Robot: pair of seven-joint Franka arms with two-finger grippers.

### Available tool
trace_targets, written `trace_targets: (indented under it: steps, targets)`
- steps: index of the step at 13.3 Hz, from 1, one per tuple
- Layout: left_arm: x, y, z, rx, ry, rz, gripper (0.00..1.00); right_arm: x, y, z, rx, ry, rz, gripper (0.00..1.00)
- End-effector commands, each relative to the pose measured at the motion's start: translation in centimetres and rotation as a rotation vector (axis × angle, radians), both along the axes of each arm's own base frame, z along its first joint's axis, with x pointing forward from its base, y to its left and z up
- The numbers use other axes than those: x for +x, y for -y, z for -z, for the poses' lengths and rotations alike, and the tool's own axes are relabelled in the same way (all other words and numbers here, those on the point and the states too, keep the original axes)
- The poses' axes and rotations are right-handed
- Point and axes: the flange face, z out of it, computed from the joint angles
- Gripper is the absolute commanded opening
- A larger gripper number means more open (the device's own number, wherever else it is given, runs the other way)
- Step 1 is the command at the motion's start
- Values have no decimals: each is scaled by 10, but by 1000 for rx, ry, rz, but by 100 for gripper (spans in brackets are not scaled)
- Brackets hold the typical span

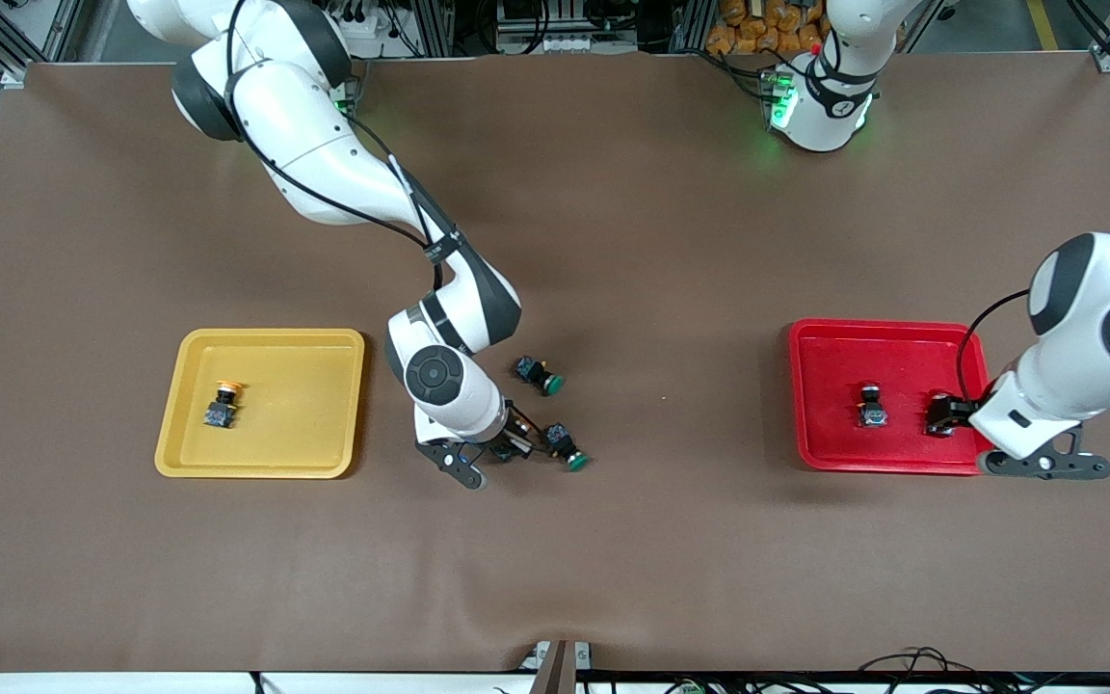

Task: Place red and yellow buttons in trays
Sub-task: 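Grasp another orange button with the right gripper while the left gripper releases, then carry the orange button to the yellow tray while the left arm withdraws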

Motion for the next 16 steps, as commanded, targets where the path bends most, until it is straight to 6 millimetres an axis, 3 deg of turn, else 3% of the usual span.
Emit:
trace_targets:
  steps: [1, 4, 6, 10, 13, 16]
  targets:
    - [0, 5, -32, 1, -14, 21, 100, 6, 2, -12, 11, -11, 25, 0]
    - [-8, 12, -60, 0, -66, 53, 100, 16, 30, -35, -21, -81, 41, 0]
    - [-17, 20, -88, -9, -63, 73, 100, 17, 46, -50, -53, -131, 38, 0]
    - [-33, 32, -120, -10, -81, 59, 100, 38, 120, -83, -48, -195, -91, 0]
    - [-37, 30, -132, -27, -93, 45, 100, 42, 160, -103, -45, -235, -189, 0]
    - [-38, 15, -145, -44, -94, 86, 100, 31, 202, -93, -38, -268, -303, 0]
